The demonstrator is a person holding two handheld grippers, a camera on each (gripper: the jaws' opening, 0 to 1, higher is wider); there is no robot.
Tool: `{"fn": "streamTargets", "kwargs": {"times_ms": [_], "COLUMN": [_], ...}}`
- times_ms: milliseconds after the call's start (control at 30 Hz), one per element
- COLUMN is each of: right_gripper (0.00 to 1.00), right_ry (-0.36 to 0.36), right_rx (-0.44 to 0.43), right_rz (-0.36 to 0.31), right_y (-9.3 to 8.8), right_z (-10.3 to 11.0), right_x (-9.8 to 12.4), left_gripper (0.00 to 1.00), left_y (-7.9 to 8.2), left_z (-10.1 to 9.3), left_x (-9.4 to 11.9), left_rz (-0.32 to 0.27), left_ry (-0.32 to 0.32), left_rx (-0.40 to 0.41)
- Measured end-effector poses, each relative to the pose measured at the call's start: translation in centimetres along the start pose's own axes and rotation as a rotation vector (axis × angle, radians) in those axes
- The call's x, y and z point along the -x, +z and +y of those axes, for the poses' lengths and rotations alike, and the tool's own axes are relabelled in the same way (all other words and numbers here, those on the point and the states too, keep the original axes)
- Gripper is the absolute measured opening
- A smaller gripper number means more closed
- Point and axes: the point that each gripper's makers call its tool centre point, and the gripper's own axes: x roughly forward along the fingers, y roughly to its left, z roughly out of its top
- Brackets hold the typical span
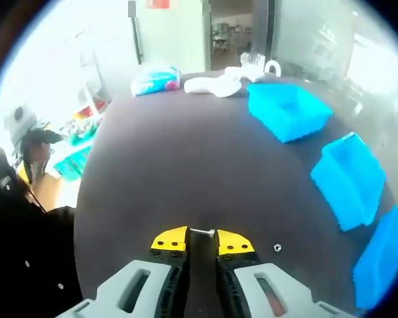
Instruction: Sort the screws, nuts, and washers into the corresponding bins
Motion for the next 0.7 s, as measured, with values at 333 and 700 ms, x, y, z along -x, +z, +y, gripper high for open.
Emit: {"fn": "streamTargets", "kwargs": {"times_ms": [333,700], "right_gripper": [0.11,0.11], "right_ry": [-0.105,-0.360], "right_rx": [-0.142,-0.234], "right_rz": [-0.294,-0.586], "right_y": [0.7,-3.1], "right_z": [-1.1,-2.4], "right_x": [6.6,15.2], "left_gripper": [0.43,0.43], "left_y": [0.3,1.5], "left_z": [0.5,0.2], "left_x": [-0.4,-1.3], "left_rz": [-0.007,-0.041], "left_ry": [0.022,0.008], "left_rx": [-0.017,-0.012]}}
